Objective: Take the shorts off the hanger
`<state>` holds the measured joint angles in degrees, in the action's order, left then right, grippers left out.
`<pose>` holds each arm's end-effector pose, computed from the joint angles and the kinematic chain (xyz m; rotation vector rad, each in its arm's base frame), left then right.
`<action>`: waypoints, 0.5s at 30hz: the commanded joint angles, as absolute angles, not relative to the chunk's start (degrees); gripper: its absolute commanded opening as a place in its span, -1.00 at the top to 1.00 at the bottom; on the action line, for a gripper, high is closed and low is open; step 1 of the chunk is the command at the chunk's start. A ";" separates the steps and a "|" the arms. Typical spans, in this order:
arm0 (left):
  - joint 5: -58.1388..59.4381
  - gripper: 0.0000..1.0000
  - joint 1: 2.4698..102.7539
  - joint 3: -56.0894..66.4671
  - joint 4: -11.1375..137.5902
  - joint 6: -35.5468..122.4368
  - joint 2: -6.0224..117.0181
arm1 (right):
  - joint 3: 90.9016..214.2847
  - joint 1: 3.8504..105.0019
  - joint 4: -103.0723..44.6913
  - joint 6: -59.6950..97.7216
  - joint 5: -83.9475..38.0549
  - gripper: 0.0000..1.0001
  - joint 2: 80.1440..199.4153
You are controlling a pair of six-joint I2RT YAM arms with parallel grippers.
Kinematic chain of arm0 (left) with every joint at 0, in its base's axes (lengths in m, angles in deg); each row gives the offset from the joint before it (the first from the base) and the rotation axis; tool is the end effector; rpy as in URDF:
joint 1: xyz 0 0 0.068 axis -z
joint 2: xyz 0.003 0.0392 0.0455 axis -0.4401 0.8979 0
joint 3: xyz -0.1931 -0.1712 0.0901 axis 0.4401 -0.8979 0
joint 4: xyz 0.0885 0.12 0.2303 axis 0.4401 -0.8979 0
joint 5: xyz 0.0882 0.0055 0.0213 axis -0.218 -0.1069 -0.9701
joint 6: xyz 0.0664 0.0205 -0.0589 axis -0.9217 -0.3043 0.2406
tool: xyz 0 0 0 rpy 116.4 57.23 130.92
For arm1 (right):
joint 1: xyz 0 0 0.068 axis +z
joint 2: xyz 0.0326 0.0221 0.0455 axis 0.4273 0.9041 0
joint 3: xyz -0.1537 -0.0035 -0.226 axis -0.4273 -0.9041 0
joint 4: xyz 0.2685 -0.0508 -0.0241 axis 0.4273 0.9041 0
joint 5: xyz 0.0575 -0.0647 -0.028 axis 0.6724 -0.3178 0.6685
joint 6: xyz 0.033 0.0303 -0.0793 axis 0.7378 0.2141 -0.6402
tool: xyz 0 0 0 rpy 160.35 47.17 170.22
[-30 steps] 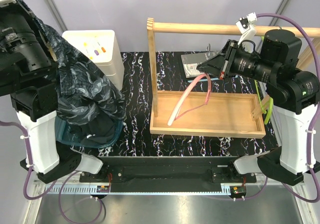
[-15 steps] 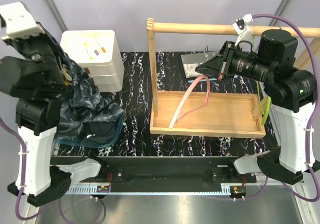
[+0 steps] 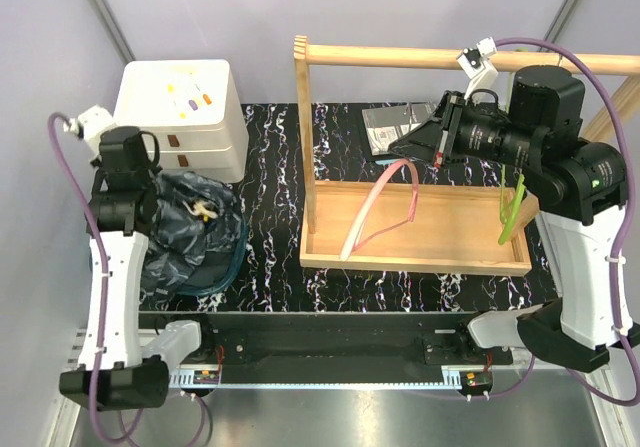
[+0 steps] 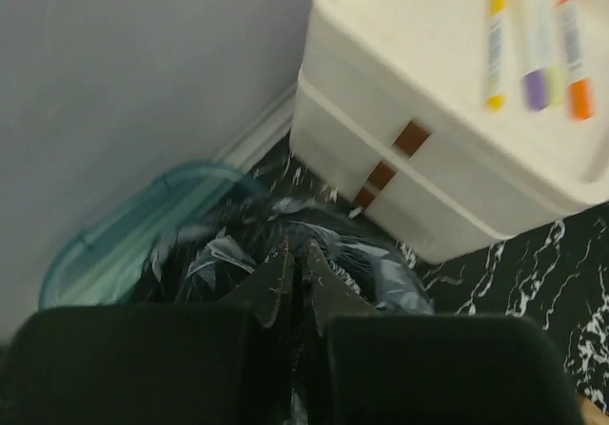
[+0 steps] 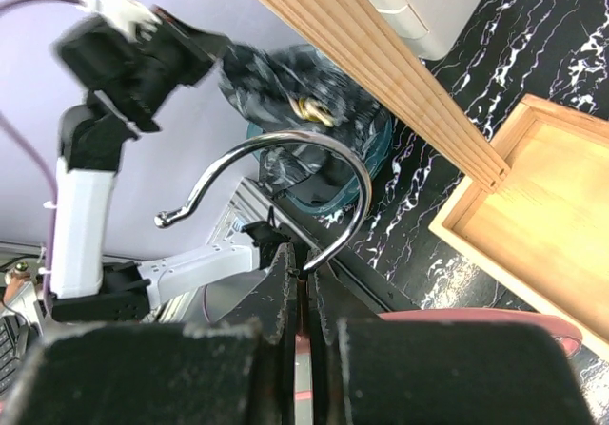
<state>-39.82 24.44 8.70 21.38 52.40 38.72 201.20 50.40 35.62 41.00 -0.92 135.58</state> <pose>0.2426 0.0507 0.4174 -0.7175 1.7777 0.3307 0.1903 0.1337 0.5572 -0.3146 1.9790 1.1120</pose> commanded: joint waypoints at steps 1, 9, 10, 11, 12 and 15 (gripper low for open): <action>-25.63 1.00 15.50 1.33 17.54 75.92 35.47 | 201.15 50.26 32.26 41.91 0.79 1.00 133.50; -20.97 1.00 6.87 -20.66 13.58 94.79 33.87 | 196.76 50.26 30.42 44.19 1.05 1.00 131.12; -21.49 1.00 6.69 -20.40 12.53 94.71 34.75 | 196.32 50.26 30.33 44.45 0.88 1.00 130.69; -22.02 1.00 6.78 -18.92 11.30 94.71 36.33 | 195.97 50.26 30.59 44.45 0.79 1.00 130.59; -22.55 1.00 6.78 -17.95 8.59 94.88 36.95 | 195.53 50.26 30.94 44.45 0.62 1.00 130.59; -24.84 -0.02 6.69 -12.68 4.10 96.12 37.75 | 194.47 50.26 32.79 44.19 -0.70 1.00 130.42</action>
